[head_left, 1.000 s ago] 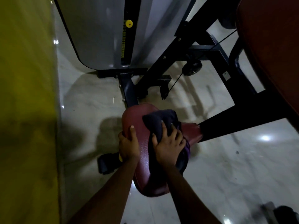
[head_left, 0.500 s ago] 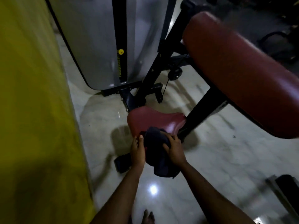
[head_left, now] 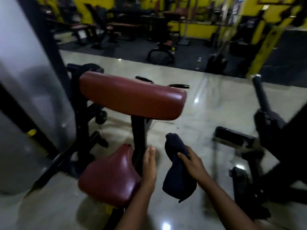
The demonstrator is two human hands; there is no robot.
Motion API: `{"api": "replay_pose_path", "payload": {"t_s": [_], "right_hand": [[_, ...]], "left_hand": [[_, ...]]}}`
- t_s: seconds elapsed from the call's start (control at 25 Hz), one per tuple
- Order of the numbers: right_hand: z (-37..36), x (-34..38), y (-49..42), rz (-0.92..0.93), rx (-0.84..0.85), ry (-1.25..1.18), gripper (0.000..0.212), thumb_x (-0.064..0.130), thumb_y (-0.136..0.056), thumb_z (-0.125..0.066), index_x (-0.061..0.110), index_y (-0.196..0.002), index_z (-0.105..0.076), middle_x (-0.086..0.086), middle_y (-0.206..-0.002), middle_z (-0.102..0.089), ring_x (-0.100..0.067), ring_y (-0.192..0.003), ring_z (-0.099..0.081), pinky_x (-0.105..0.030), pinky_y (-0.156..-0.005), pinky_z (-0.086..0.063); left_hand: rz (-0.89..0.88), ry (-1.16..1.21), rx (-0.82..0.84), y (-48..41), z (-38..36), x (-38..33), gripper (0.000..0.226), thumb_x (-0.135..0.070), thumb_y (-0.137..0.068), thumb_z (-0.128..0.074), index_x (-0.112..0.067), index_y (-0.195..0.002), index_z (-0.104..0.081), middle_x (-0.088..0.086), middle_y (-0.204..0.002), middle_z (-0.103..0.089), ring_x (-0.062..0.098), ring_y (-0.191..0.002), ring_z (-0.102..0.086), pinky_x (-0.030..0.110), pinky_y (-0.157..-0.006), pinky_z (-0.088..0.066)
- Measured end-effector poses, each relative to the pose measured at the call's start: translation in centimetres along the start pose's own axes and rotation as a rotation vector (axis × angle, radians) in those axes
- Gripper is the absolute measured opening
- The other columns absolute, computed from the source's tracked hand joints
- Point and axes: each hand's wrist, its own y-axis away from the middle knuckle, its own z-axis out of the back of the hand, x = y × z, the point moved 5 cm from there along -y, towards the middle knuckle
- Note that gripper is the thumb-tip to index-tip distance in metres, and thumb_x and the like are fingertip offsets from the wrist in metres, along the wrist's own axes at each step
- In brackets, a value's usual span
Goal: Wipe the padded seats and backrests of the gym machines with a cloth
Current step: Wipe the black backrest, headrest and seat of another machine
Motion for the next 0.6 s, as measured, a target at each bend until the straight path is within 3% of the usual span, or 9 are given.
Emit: {"api": "replay_pose_path", "payload": {"t_s": [0.12, 0.32, 0.44, 0.6], "right_hand": [[4.8, -0.3, 0.8, -0.063, -0.185, -0.04, 0.021, 0.021, -0.095, -0.049, 0.035, -0.111, -0.05, 0.009, -0.106, -0.06, -0.011, -0.098, -0.057, -0.023, -0.078, -0.044], [12.0, -1.7, -0.4, -0.146, -0.479, -0.081, 0.015, 0.023, -0.095, -0.049, 0.03, -0.109, -0.051, 0.003, -0.105, -0.06, -0.015, -0.096, -0.056, -0.028, -0.08, -0.042], [15.1, -2.3, -3.8, -0.161, -0.551, -0.101, 0.02, 0.026, -0.096, -0.048, 0.019, -0.113, -0.055, 0.0, -0.105, -0.061, -0.019, -0.099, -0.058, -0.027, -0.077, -0.041], [19.6, -1.7, -12.1, -0.099, -0.586, -0.182, 0.018, 0.025, -0.096, -0.047, 0.018, -0.112, -0.054, 0.002, -0.1, -0.06, -0.017, -0.097, -0.057, -0.02, -0.068, -0.041]], "left_hand": [[-0.036, -0.099, 0.227, -0.2, -6.7, -0.9, 0.046, -0.03, -0.1, -0.038, -0.015, -0.144, -0.035, -0.003, -0.146, -0.039, 0.001, -0.122, -0.036, 0.016, -0.099, -0.025], [-0.052, -0.174, 0.398, -2.5, -15.9, -2.4, 0.049, -0.037, -0.1, -0.037, -0.02, -0.145, -0.033, -0.002, -0.15, -0.036, 0.014, -0.137, -0.034, 0.024, -0.104, -0.025], [-0.088, -0.191, 0.442, -5.3, -20.7, -3.9, 0.049, -0.038, -0.1, -0.036, -0.018, -0.145, -0.034, 0.0, -0.15, -0.036, 0.016, -0.137, -0.034, 0.027, -0.107, -0.026], [-0.158, -0.207, 0.499, -12.0, -27.4, -6.7, 0.052, -0.041, -0.099, -0.034, -0.02, -0.147, -0.029, -0.002, -0.153, -0.031, 0.015, -0.14, -0.029, 0.029, -0.111, -0.022]]}}
